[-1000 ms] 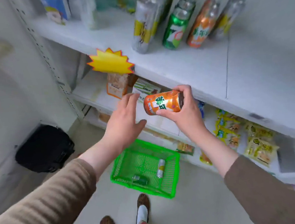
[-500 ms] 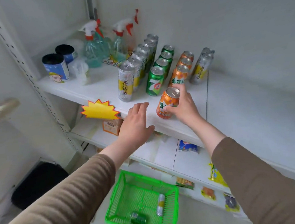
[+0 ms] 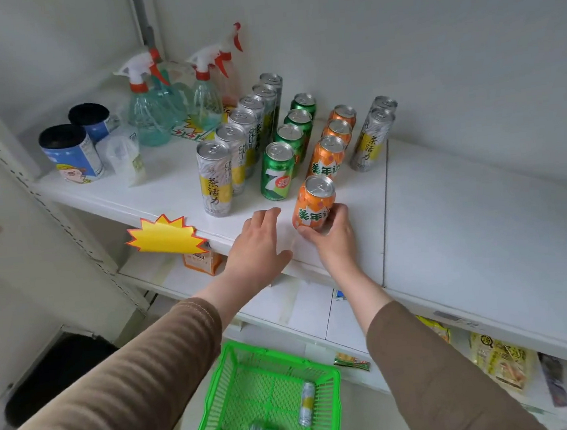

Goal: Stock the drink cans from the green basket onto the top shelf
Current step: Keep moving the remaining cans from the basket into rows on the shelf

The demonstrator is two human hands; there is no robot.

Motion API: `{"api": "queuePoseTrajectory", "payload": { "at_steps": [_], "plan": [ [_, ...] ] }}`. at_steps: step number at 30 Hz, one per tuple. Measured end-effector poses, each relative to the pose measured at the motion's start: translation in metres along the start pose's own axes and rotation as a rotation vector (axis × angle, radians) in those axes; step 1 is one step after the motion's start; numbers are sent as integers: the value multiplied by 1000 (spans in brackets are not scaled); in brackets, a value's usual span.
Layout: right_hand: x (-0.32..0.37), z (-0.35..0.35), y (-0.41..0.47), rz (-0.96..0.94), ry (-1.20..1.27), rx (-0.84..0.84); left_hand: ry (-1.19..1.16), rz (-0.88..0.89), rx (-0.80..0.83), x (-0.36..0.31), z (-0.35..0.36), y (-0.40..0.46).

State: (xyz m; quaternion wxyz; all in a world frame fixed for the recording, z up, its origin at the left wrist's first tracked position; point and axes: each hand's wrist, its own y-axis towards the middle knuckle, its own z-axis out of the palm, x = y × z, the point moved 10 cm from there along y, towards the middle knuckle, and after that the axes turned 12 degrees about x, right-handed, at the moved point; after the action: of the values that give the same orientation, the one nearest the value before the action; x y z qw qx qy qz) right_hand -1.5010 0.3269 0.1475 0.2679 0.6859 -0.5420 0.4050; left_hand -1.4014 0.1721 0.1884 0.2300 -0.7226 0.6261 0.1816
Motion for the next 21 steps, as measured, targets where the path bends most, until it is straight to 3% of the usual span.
{"api": "queuePoseTrajectory", "payload": {
  "at_steps": [6, 21],
  "plan": [
    [8, -8, 21, 9, -31, -88, 6, -7, 36, -8, 6, 24],
    [5, -15, 50, 36, -105, -97, 46, -3, 30, -16, 8, 42]
  ]
}}
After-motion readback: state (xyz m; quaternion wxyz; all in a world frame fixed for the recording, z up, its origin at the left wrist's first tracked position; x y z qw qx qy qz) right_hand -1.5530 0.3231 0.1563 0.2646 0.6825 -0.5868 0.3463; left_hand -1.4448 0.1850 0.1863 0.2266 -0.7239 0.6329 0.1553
